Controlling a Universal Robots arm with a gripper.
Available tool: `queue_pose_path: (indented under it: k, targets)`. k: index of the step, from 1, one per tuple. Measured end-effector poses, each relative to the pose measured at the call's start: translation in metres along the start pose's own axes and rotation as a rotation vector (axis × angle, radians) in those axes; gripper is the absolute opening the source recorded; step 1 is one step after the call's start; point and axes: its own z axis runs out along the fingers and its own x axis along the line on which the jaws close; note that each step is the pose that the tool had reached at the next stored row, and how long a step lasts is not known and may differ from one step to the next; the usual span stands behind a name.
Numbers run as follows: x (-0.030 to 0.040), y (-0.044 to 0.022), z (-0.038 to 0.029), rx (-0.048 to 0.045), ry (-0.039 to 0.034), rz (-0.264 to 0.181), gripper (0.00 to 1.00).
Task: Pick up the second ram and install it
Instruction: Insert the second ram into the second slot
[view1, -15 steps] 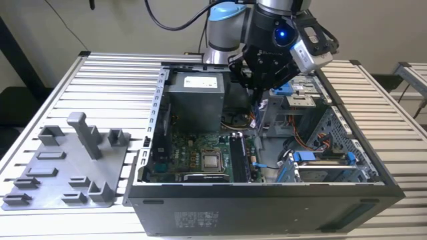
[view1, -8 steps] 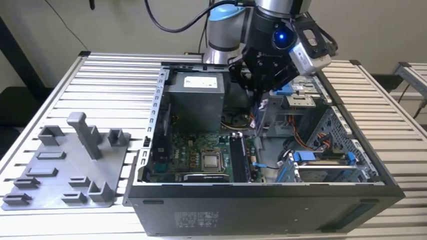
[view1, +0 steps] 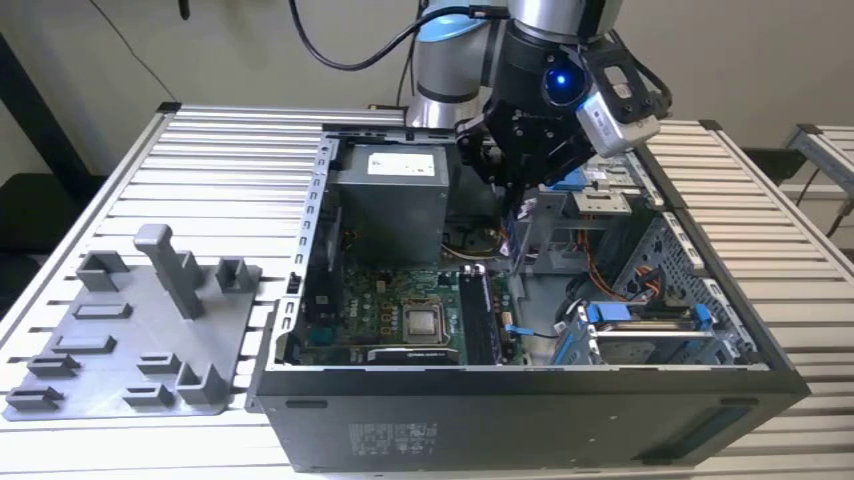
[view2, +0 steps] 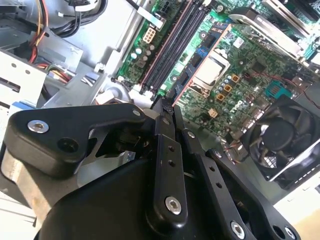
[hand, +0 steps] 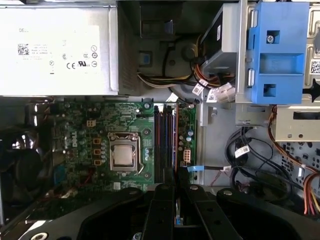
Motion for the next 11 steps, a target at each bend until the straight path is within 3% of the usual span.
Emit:
queue_pose_path:
  k: [11]
  targets:
    - [-0.0001, 0.0001, 0.0053, 0.0, 0.0, 0.0, 0.14]
